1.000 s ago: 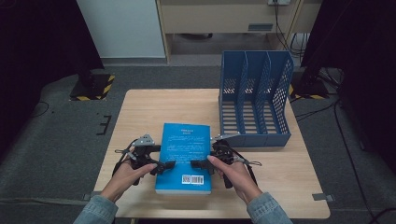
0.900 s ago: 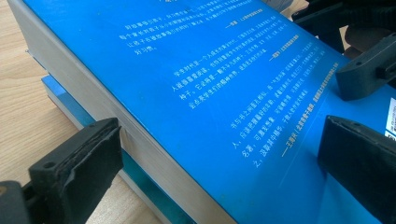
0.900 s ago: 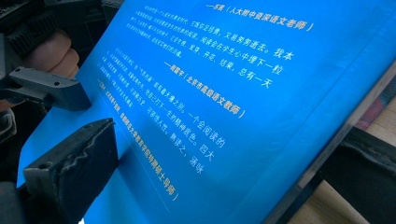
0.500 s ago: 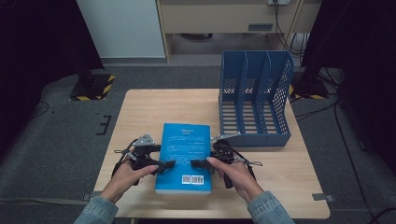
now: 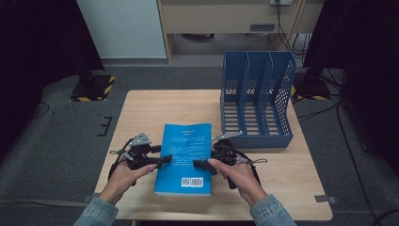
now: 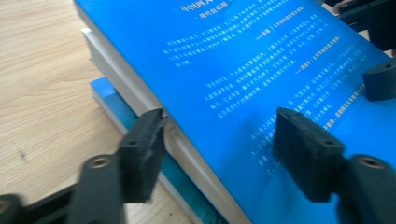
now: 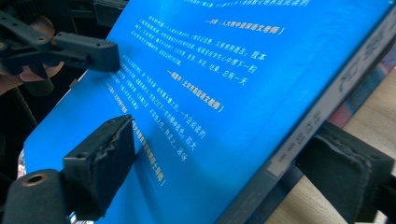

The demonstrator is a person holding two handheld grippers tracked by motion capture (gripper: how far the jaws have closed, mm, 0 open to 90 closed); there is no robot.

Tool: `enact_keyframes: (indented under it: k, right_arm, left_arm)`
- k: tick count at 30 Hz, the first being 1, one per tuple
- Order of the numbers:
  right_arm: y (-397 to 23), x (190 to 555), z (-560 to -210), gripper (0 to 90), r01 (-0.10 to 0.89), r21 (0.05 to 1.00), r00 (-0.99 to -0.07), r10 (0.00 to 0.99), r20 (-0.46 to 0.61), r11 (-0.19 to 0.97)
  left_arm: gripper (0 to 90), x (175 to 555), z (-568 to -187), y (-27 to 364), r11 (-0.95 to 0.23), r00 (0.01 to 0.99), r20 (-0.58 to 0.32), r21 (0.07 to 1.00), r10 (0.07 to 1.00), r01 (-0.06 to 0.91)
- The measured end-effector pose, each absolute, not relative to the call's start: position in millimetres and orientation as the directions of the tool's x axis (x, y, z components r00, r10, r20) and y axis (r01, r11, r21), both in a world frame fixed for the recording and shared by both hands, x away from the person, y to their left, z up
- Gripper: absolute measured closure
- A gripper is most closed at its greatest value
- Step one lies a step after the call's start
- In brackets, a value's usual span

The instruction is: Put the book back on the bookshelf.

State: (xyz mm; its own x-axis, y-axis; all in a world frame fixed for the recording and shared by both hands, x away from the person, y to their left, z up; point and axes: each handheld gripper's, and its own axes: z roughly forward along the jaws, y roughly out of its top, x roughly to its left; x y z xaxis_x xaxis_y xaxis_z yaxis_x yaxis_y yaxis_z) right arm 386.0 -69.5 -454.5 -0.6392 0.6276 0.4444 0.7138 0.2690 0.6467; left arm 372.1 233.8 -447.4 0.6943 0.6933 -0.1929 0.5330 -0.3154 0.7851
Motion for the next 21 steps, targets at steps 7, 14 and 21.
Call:
enact_keyframes:
  k: [7, 14, 21]
  right_arm:
    - [-65.5, 387.0, -449.0, 14.7, 0.704, 0.647, -0.650, 0.632, 0.422, 0.292]
    - [-65.4, 387.0, -446.6, 18.4, 0.699, 0.657, -0.651, 0.630, 0.423, 0.282]
    - [-60.6, 391.1, -445.2, 20.4, 0.703, 0.650, -0.654, 0.619, 0.434, 0.288]
  left_arm:
    - [52.3, 373.0, -445.8, 238.7, -0.303, 0.689, -0.193, 0.792, 0.699, 0.530]
    - [63.1, 373.7, -440.3, 240.7, -0.324, 0.691, -0.174, 0.785, 0.702, 0.528]
    - [68.5, 372.8, -438.9, 243.2, -0.323, 0.694, -0.168, 0.792, 0.700, 0.518]
